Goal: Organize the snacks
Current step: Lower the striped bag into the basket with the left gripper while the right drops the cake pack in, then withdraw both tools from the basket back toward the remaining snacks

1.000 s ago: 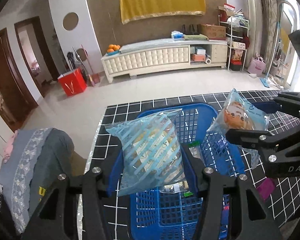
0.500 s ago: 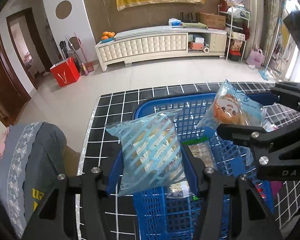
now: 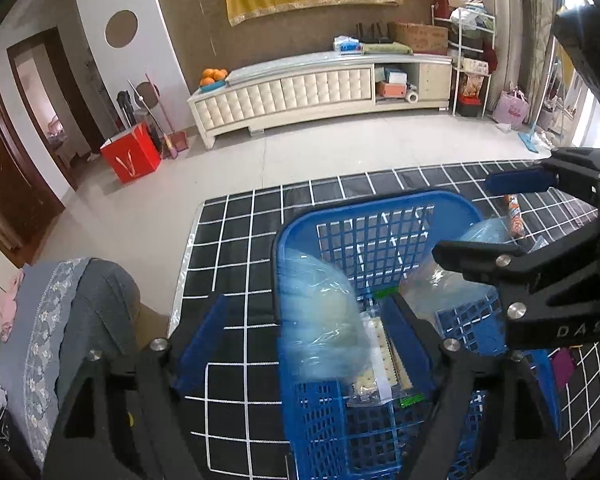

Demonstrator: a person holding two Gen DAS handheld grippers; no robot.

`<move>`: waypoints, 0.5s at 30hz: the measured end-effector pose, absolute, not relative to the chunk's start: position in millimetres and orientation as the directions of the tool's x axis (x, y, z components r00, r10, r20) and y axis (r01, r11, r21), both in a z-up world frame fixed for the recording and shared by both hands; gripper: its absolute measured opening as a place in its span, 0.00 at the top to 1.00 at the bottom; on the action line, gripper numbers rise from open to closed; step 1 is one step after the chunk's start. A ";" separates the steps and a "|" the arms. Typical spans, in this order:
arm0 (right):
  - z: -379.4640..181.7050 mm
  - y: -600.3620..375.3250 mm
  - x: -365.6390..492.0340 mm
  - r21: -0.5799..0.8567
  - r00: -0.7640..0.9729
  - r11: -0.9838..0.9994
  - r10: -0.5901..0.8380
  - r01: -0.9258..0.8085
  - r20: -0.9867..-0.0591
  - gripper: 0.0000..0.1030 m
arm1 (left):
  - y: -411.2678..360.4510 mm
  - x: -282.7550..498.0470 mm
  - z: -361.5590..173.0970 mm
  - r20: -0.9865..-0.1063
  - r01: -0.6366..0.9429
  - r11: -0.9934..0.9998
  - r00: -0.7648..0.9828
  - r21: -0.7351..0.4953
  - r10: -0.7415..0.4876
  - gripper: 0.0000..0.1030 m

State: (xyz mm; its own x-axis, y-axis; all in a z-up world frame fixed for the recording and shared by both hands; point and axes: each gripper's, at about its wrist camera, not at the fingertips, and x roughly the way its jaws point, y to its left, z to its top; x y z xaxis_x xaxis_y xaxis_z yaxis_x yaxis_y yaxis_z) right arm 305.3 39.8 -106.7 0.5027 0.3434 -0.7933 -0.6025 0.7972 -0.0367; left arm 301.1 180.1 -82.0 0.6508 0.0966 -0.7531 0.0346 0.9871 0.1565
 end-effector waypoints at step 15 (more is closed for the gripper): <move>-54.4 -11.6 248.9 -0.028 0.562 0.824 0.361 -0.566 -0.744 0.16 | 150.1 250.2 -28.8 -0.714 0.033 0.992 0.697 0.122 0.064 0.24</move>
State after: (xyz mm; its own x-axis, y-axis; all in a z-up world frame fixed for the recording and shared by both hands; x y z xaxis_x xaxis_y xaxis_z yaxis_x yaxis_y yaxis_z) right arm 248.9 -11.6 -54.4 0.5623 0.3610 -0.7440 -0.5656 0.8242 -0.0276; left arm 250.2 150.1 -28.8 0.6973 0.0645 -0.7139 0.0333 0.9920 0.1221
